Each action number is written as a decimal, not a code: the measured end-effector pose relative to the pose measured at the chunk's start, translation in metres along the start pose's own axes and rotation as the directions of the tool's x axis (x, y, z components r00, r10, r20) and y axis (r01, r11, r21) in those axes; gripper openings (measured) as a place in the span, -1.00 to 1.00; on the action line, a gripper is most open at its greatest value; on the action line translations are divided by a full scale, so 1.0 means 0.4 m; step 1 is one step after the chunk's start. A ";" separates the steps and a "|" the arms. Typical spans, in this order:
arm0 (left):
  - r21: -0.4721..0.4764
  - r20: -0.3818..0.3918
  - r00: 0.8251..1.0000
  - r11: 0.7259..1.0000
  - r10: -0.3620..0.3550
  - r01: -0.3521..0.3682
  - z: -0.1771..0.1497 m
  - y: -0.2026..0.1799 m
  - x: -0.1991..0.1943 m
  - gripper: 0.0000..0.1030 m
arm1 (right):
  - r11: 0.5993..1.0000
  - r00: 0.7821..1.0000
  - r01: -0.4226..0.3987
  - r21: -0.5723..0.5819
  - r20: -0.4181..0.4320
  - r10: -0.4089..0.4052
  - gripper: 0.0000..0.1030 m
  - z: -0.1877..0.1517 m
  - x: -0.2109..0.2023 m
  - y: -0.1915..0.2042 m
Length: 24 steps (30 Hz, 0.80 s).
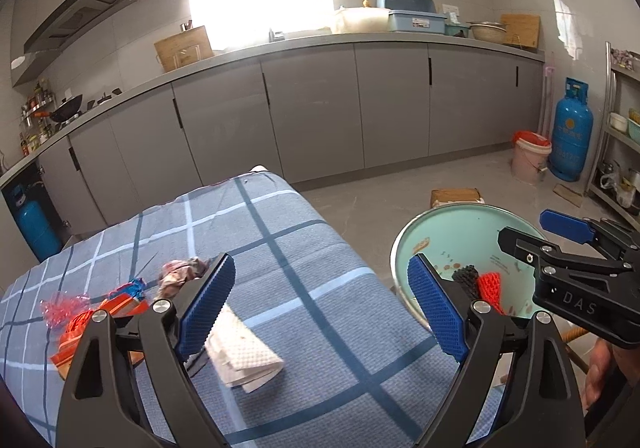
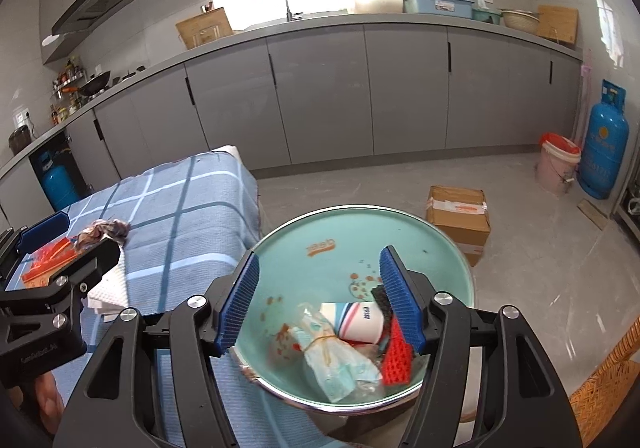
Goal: Collect trash
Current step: 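Open the right tool over the basin while the left tool opens to drop the clear bag, then move both tools back over the table toward the orange snack box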
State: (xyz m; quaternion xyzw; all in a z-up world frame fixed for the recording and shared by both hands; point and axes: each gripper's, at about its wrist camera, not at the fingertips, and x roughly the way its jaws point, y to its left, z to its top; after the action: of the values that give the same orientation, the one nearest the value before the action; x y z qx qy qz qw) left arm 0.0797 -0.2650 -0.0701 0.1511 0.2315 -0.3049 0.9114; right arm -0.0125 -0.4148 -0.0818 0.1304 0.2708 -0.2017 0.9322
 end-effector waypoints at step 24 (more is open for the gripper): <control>-0.216 -0.036 0.985 0.962 0.166 -0.170 -0.111 0.323 -0.114 0.76 | 0.980 0.993 -0.116 -0.164 -0.054 0.109 0.26 -0.030 0.001 0.301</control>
State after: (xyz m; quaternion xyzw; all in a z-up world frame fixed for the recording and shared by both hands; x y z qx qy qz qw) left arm 0.1138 -0.1249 -0.0669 0.0720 0.2576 -0.1978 0.9430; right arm 0.0363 -0.3043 -0.0760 0.0715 0.2998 -0.1223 0.9434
